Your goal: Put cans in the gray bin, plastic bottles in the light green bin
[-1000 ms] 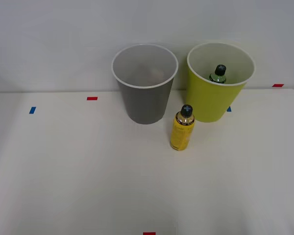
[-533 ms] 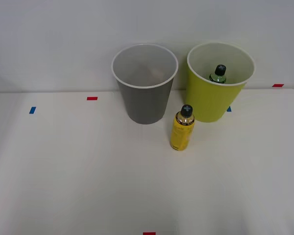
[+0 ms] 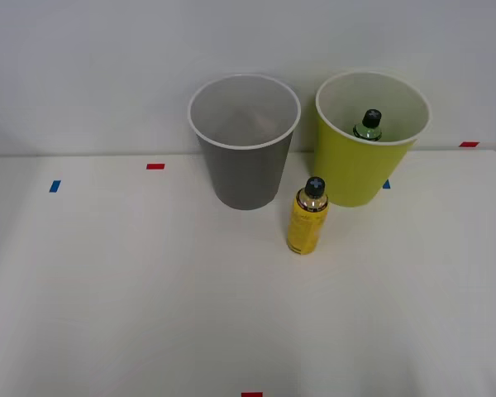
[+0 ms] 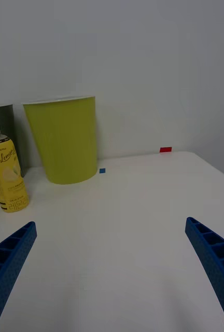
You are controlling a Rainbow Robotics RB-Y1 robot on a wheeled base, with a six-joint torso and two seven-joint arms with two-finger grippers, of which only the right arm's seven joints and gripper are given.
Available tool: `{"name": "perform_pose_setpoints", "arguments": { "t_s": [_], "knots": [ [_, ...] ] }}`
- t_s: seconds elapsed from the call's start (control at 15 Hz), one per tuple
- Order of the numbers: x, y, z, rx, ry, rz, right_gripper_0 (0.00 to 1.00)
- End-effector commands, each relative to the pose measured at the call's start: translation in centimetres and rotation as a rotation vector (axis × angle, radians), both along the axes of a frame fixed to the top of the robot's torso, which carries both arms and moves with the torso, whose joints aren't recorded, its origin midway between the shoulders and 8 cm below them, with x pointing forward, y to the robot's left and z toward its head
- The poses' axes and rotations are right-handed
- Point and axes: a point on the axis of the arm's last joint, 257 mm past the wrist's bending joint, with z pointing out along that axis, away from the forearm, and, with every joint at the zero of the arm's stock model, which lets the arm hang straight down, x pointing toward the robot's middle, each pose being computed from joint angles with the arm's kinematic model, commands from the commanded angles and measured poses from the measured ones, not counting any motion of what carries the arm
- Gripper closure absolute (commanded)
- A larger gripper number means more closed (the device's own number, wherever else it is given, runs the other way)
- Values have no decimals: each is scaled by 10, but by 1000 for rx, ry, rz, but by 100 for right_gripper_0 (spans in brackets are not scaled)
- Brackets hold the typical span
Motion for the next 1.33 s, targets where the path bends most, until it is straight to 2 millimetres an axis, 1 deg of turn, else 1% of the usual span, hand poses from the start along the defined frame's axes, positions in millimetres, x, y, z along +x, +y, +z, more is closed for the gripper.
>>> {"name": "perform_pose_setpoints", "arguments": {
  "t_s": [0.07,0.13,0.27,0.47,0.53,0.6,0.8,0.87,1.0,1.07,1.33],
  "knots": [
    [0,0,0,0,0,0,0],
    [7,4,-7,19,-3,2,0],
    [3,13,7,-5,-66,60,0],
    [2,24,6,-11,-52,143,0],
    [3,28,5,-46,-49,165,0],
    [6,31,6,-94,-59,162,0],
    [20,44,0,-126,-67,132,0],
    [25,45,-1,-129,-73,123,0],
    [37,53,0,-104,-98,141,0],
    [40,57,-4,-72,-98,153,0],
    [47,59,-4,-69,-108,180,0]
  ]
}}
